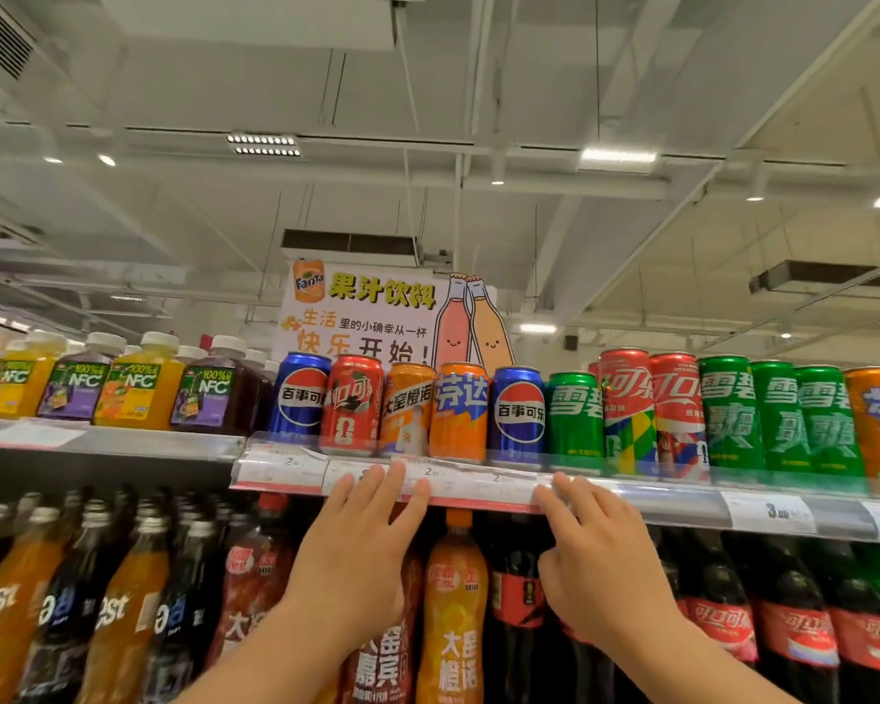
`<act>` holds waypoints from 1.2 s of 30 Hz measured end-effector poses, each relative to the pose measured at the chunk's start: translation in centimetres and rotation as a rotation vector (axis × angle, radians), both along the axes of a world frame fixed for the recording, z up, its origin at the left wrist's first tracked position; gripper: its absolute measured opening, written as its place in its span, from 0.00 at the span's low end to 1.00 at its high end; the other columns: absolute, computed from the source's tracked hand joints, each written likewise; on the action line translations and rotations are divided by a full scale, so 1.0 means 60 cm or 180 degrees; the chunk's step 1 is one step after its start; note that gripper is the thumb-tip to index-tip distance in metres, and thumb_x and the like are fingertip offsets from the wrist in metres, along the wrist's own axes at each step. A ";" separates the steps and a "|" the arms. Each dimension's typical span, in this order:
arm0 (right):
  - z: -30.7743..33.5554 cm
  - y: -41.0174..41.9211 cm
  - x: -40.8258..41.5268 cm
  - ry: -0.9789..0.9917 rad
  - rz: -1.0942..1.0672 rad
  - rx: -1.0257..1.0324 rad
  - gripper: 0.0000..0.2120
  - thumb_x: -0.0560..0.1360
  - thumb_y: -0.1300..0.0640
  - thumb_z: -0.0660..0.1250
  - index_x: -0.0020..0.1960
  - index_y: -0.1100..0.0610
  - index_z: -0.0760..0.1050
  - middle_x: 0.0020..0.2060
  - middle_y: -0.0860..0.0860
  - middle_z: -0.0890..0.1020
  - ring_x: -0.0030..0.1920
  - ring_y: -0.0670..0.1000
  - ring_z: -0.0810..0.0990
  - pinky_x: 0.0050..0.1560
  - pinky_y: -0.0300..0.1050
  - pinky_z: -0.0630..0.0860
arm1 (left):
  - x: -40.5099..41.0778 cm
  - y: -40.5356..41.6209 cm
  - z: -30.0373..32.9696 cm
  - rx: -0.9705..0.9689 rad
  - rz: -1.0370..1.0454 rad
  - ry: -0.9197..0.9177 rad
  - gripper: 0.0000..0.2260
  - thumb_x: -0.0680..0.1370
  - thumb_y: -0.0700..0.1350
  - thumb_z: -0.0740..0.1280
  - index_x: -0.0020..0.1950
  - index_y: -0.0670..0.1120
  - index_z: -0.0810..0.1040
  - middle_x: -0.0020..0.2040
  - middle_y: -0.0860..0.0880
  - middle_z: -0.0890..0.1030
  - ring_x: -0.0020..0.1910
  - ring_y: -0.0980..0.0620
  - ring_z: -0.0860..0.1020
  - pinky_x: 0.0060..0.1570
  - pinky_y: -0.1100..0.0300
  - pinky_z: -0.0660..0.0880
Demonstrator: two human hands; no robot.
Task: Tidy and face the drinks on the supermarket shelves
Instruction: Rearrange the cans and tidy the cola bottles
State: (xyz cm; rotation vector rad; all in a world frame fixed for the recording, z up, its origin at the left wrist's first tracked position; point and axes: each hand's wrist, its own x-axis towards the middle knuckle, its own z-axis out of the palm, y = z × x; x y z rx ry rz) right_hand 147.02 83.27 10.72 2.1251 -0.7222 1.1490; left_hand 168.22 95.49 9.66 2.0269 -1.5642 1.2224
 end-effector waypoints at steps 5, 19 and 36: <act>0.100 0.016 0.018 -0.0671 0.0638 0.0594 0.17 0.75 0.56 0.65 0.63 0.54 0.76 0.63 0.48 0.74 0.56 0.50 0.76 0.53 0.43 0.74 | 0.017 -0.003 0.005 0.0050 -0.0158 -0.0101 0.37 0.74 0.50 0.58 0.77 0.53 0.39 0.79 0.45 0.42 0.76 0.43 0.42 0.72 0.41 0.36; 0.218 -0.009 0.078 -0.0436 0.0090 0.1068 0.39 0.75 0.40 0.67 0.78 0.52 0.53 0.74 0.50 0.60 0.66 0.55 0.72 0.56 0.51 0.78 | 0.033 -0.018 0.003 0.0065 -0.0254 -0.0167 0.38 0.73 0.52 0.56 0.77 0.53 0.38 0.78 0.44 0.38 0.76 0.42 0.39 0.70 0.38 0.33; 0.233 -0.022 0.059 -0.0770 0.0702 0.1304 0.31 0.66 0.40 0.76 0.58 0.44 0.61 0.53 0.45 0.75 0.47 0.48 0.78 0.47 0.47 0.80 | 0.038 0.030 0.147 -0.0914 -0.0257 -0.0214 0.29 0.72 0.54 0.68 0.70 0.45 0.70 0.67 0.46 0.72 0.65 0.46 0.71 0.63 0.47 0.70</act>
